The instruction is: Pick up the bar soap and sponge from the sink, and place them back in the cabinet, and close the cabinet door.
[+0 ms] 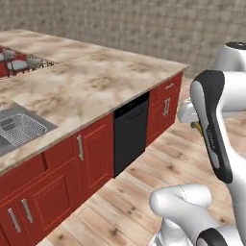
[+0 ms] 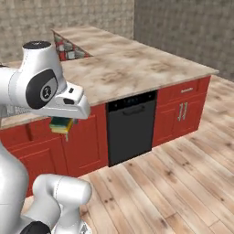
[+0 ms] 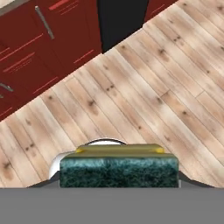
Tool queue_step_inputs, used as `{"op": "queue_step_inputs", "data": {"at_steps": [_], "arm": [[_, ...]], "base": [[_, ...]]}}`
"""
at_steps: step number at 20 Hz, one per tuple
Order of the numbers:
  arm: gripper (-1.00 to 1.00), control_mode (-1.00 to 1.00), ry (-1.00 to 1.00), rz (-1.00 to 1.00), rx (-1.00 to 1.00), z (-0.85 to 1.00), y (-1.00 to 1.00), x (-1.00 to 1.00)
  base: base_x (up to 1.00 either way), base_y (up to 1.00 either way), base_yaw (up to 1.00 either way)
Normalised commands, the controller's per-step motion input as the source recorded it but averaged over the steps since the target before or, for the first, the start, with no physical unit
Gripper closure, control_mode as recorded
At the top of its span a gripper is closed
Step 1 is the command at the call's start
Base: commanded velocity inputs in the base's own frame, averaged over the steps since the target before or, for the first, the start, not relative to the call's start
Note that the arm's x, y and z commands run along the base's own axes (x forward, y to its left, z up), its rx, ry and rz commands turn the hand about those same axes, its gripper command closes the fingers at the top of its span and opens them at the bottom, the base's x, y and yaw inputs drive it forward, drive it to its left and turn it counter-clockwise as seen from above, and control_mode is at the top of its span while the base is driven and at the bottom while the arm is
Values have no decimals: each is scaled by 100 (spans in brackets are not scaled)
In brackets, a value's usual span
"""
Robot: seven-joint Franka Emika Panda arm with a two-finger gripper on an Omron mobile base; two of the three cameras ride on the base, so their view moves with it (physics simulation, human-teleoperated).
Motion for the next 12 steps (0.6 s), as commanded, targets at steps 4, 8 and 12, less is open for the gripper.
{"op": "queue_step_inputs", "data": {"at_steps": [4,8,12], "arm": [[100,100,0,0,0,0,0,0],[100,100,0,0,0,0,0,0],[100,100,0,0,0,0,0,0]], "base": [[-4,0,-81],[0,0,-80],[0,0,-77]]}}
